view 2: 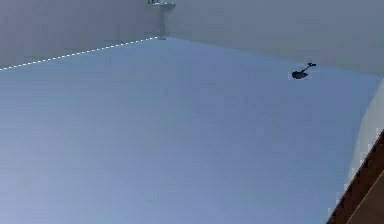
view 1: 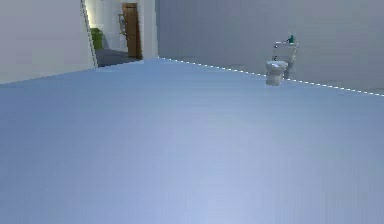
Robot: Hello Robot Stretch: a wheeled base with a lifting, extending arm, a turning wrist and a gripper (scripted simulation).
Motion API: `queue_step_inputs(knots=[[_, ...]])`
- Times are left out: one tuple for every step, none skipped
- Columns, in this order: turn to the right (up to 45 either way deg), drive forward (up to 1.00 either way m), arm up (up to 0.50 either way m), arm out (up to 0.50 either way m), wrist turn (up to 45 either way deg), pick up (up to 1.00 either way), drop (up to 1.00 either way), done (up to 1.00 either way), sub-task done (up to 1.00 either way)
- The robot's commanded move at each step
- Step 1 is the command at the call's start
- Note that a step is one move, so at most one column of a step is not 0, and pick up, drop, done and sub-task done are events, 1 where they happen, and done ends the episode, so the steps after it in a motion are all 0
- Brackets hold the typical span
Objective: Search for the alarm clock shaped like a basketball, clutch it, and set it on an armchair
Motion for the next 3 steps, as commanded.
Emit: queue_step_inputs(knots=[[0.0, 0.5, 0.0, 0.0, 0.0, 0.0, 0.0, 0.0, 0.0], [-21.0, 0.0, 0.0, 0.0, 0.0, 0.0, 0.0, 0.0, 0.0], [-3.0, 0.0, 0.0, 0.0, 0.0, 0.0, 0.0, 0.0, 0.0]])
